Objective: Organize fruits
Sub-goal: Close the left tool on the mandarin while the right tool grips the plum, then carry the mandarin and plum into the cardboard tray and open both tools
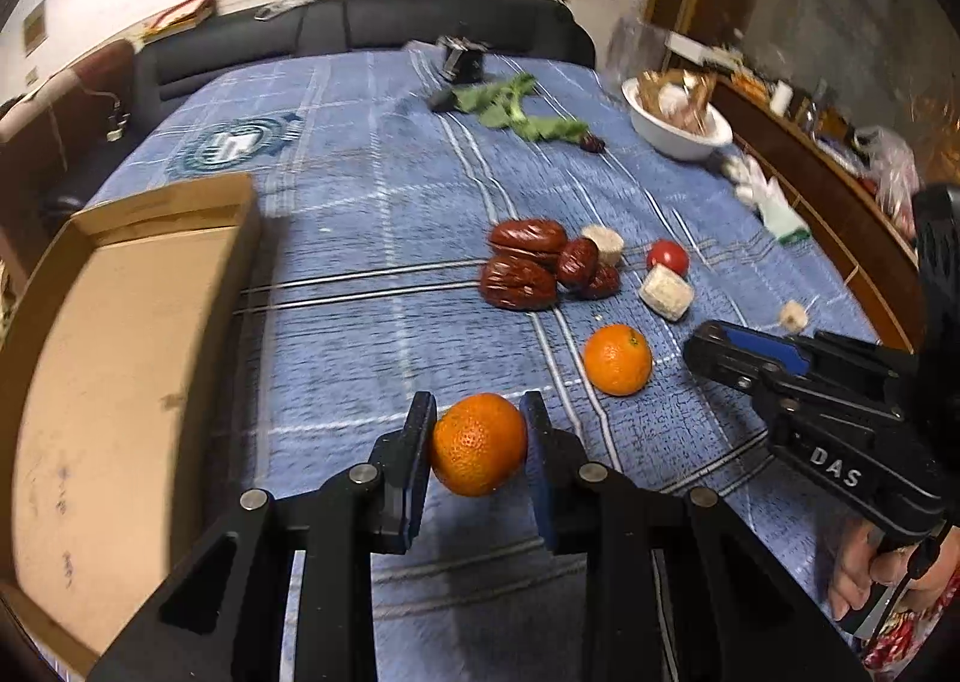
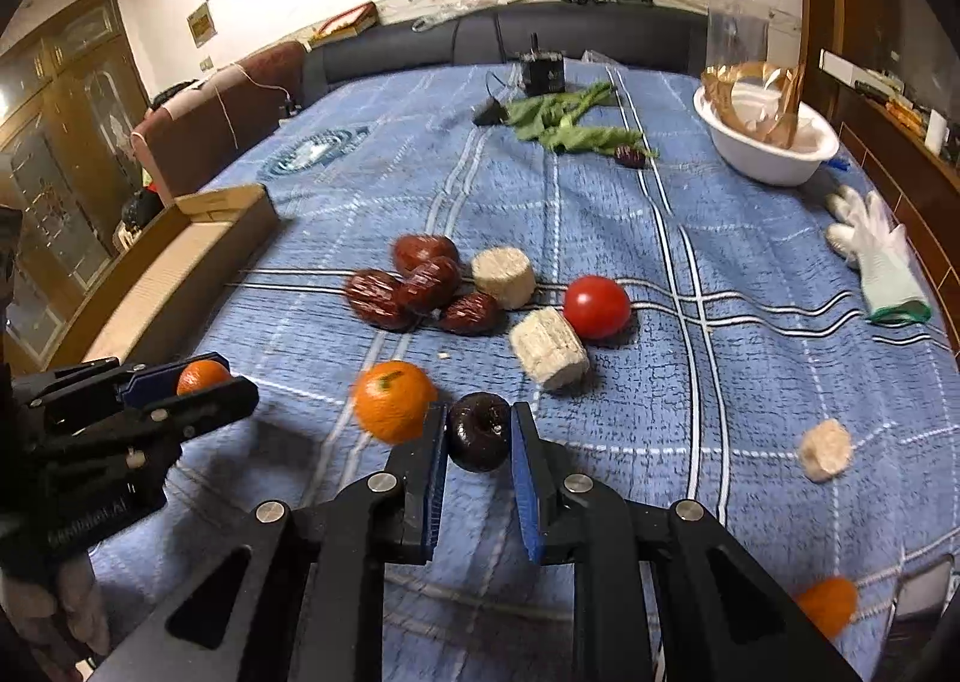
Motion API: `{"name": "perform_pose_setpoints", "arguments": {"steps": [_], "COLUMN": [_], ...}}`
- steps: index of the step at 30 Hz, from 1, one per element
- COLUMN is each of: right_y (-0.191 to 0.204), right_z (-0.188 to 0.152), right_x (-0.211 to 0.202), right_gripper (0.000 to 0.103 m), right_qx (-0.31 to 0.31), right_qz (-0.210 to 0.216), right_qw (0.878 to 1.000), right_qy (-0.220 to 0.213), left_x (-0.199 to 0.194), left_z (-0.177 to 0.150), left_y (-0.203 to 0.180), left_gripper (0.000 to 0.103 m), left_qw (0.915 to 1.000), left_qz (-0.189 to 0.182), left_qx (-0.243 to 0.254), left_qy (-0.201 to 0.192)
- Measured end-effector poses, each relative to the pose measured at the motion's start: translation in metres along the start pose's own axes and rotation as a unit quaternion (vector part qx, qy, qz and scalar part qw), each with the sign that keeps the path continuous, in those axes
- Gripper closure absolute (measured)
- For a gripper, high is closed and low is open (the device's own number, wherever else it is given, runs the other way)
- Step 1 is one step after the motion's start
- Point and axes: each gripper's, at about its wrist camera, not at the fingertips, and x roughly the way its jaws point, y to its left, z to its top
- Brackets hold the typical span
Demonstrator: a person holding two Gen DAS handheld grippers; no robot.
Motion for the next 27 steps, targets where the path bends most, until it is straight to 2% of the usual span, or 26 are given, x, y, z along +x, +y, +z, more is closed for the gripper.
{"name": "perform_pose_setpoints", "arguments": {"steps": [2,7,11,15,20,27], "right_y": [0.009,0.052,0.105,0.166,0.228,0.275], "right_z": [0.000,0.006,0.012,0.015,0.010,-0.004], "right_x": [-0.011,-0.031,-0.030,-0.018,0.006,0.045], "right_gripper": [0.082,0.081,0.081,0.081,0.080,0.080], "right_qx": [-0.008,-0.038,-0.071,-0.110,-0.164,-0.208], "right_qz": [0.010,0.057,0.119,0.177,0.200,0.196], "right_qw": [1.000,0.997,0.990,0.978,0.965,0.956], "right_qy": [-0.007,-0.020,-0.014,0.008,0.030,0.065], "left_x": [-0.016,-0.056,-0.081,-0.092,-0.091,-0.079], "left_z": [-0.003,-0.010,-0.020,-0.036,-0.051,-0.065], "left_y": [0.012,0.061,0.112,0.160,0.192,0.216], "left_gripper": [0.076,0.075,0.075,0.075,0.075,0.075], "left_qw": [0.9997,0.9944,0.9838,0.9709,0.9599,0.9551], "left_qz": [0.014,0.076,0.134,0.177,0.216,0.216], "left_qx": [-0.014,-0.057,-0.104,-0.153,-0.175,-0.202], "left_qy": [-0.014,-0.046,-0.058,-0.052,-0.035,-0.015]}}
